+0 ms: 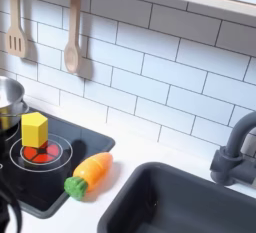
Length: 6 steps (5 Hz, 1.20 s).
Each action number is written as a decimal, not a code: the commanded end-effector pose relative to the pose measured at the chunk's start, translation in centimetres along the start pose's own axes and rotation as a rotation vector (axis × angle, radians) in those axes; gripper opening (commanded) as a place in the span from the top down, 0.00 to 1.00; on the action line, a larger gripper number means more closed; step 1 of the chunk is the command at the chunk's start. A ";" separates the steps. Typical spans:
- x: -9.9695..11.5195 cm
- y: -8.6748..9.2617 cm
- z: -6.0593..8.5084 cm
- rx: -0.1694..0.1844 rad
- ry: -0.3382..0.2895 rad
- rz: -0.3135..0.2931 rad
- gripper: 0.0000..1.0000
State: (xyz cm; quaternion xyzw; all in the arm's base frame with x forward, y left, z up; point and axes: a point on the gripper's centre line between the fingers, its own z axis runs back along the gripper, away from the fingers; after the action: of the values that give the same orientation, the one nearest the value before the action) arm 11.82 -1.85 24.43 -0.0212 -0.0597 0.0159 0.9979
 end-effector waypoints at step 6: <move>2.5 2.3 -0.1 0.002 -0.031 0.098 0.00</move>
State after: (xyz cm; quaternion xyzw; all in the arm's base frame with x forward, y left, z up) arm 14.30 0.50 24.50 -0.0234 -0.0725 0.0653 0.9950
